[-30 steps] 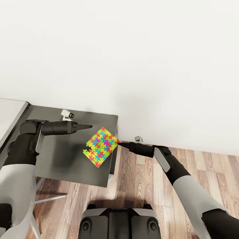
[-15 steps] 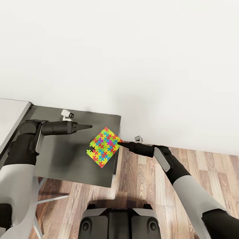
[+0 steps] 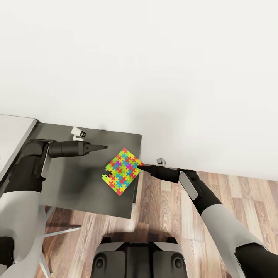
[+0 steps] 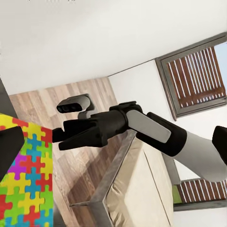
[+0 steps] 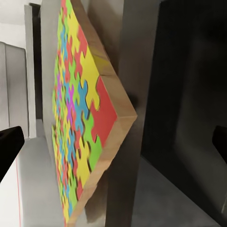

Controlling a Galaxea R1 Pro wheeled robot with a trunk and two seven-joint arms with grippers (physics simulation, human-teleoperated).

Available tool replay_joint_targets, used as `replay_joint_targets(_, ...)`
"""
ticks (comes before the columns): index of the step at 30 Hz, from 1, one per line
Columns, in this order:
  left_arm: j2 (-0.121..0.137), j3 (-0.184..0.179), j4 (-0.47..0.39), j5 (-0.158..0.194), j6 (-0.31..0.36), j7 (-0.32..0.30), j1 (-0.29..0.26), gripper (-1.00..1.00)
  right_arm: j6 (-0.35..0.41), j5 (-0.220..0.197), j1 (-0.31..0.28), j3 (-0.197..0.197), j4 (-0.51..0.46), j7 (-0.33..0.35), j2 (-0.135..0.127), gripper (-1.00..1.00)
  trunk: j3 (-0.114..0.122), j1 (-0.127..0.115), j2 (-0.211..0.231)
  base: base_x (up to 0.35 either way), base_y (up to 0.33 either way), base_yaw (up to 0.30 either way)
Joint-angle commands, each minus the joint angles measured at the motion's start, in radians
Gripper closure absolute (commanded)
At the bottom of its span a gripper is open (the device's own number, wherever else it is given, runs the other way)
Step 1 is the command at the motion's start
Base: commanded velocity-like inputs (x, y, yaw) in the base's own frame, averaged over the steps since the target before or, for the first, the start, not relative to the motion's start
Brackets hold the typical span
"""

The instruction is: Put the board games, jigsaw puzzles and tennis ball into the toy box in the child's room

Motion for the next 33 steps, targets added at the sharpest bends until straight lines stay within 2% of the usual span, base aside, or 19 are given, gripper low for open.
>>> replay_joint_targets(1, 0.000, 0.000, 0.000, -0.001, 0.011, -0.004, 0.000, -1.00, 0.006, -0.007, -0.001, 0.002, -0.001, -0.002, -0.001, -1.00, -0.001, 0.001, -0.002, 0.032, 0.144, 0.000)
replay_joint_targets(23, 0.000, 0.000, 0.000, -0.001, 0.011, -0.004, 0.000, -1.00, 0.006, -0.007, -0.001, 0.002, -0.001, -0.003, -0.001, -1.00, -0.001, 0.001, -0.002, 0.005, 0.022, 0.000)
replay_joint_targets(24, 0.000, 0.000, 0.000, -0.001, 0.011, -0.004, 0.000, -1.00, 0.006, -0.007, -0.001, 0.002, -0.001, -0.003, 0.000, 1.00, -0.001, 0.001, -0.002, 0.000, 0.000, 0.000)
replay_joint_targets(29, 0.002, 0.000, 0.000, -0.001, 0.011, -0.004, 0.000, -1.00, 0.006, -0.007, -0.001, 0.002, -0.001, -0.002, 0.000, 1.00, -0.001, 0.001, -0.002, 0.000, 0.000, 0.000)
replay_joint_targets(33, 0.013, 0.001, 0.001, 0.001, 0.010, -0.004, 0.002, -1.00, 0.007, -0.007, -0.001, 0.002, -0.001, 0.000, -0.001, 1.00, -0.001, 0.001, -0.002, 0.000, 0.000, 0.000)
